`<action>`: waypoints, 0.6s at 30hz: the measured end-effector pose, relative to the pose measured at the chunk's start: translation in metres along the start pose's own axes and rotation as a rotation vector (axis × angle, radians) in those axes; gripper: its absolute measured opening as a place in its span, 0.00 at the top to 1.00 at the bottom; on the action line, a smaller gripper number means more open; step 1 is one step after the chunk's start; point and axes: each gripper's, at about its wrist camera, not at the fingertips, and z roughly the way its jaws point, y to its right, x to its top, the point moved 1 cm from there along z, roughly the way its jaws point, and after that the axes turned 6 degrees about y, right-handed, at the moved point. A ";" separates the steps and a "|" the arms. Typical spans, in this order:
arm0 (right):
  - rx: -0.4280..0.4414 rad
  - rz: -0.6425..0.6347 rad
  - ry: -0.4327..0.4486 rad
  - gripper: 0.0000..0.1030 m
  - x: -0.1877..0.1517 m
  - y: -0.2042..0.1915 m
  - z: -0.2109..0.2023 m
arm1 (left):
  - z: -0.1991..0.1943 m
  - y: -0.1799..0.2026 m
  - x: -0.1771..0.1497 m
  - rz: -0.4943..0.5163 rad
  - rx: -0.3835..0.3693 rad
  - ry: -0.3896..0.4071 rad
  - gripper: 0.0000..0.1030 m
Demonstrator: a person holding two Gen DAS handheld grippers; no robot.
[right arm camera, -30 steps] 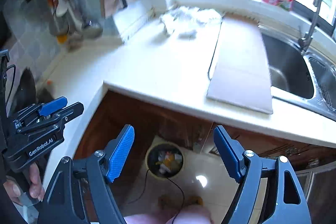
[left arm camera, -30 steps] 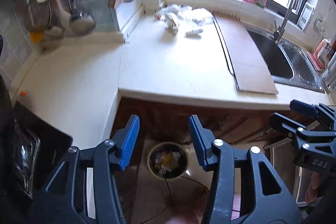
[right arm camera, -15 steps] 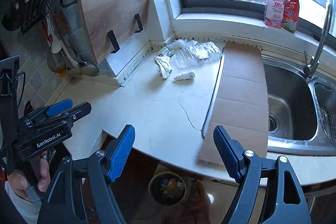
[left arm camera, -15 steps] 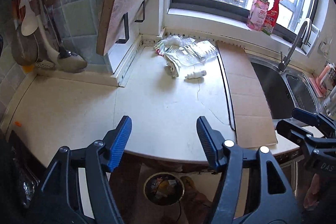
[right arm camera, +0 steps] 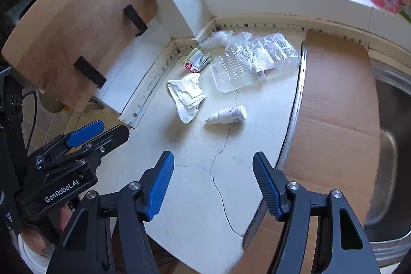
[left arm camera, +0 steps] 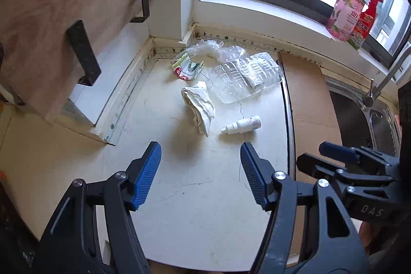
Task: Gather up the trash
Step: 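Raise both tools back up toward the tissue and white bottle, then grasp the white tissue with the left tool while the right tool grasps the white bottle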
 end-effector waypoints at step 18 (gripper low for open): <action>0.151 0.203 -0.208 0.50 0.041 0.044 0.148 | 0.162 -0.027 0.037 -0.199 0.001 -0.181 0.52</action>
